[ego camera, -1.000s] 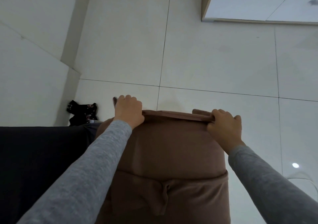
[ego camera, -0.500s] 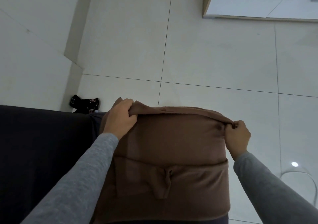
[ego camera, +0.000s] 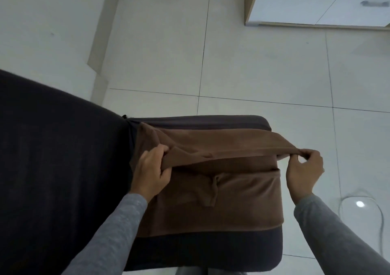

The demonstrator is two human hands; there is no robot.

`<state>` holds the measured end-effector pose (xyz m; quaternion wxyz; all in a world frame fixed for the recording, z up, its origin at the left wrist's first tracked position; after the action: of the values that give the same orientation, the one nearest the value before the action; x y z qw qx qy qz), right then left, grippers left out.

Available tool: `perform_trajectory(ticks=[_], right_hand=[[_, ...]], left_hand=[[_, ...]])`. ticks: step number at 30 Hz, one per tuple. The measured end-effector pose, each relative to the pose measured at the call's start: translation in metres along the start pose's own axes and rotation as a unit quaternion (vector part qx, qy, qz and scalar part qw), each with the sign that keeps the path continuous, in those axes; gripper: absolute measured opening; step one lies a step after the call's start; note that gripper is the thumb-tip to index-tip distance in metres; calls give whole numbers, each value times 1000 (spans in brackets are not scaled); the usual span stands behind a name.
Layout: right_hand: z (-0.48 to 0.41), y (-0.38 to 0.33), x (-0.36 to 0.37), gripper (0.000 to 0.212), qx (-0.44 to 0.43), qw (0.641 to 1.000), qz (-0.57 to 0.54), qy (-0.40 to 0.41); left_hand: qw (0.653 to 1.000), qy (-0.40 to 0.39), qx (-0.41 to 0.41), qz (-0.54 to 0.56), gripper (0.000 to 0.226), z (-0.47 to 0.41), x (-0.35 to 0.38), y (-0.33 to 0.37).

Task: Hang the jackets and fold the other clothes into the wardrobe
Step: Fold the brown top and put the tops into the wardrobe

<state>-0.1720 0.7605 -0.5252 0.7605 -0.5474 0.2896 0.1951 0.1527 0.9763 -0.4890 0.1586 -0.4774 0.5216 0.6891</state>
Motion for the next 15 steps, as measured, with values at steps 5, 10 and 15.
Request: perform_trajectory(ticks=[5, 10, 15], right_hand=[[47, 30, -2, 19, 22, 997, 4, -73], [85, 38, 10, 34, 42, 994, 4, -104], [101, 57, 6, 26, 175, 979, -100, -28]], left_hand=[[985, -169, -10, -19, 57, 68, 47, -9], [993, -42, -75, 78, 47, 97, 33, -21], [870, 142, -406, 240, 35, 116, 19, -76]])
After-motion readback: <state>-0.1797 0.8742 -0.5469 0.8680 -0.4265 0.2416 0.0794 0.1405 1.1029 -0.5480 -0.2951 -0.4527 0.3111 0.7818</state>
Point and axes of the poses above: each hand's wrist, its own z-axis away from the middle knuckle, its own x-axis out of the palm, y = z × x, the point moved 9 cm from there along -z, towards the middle knuckle, and after that the axes turned 2 degrees about x, right-handed, at the moved point
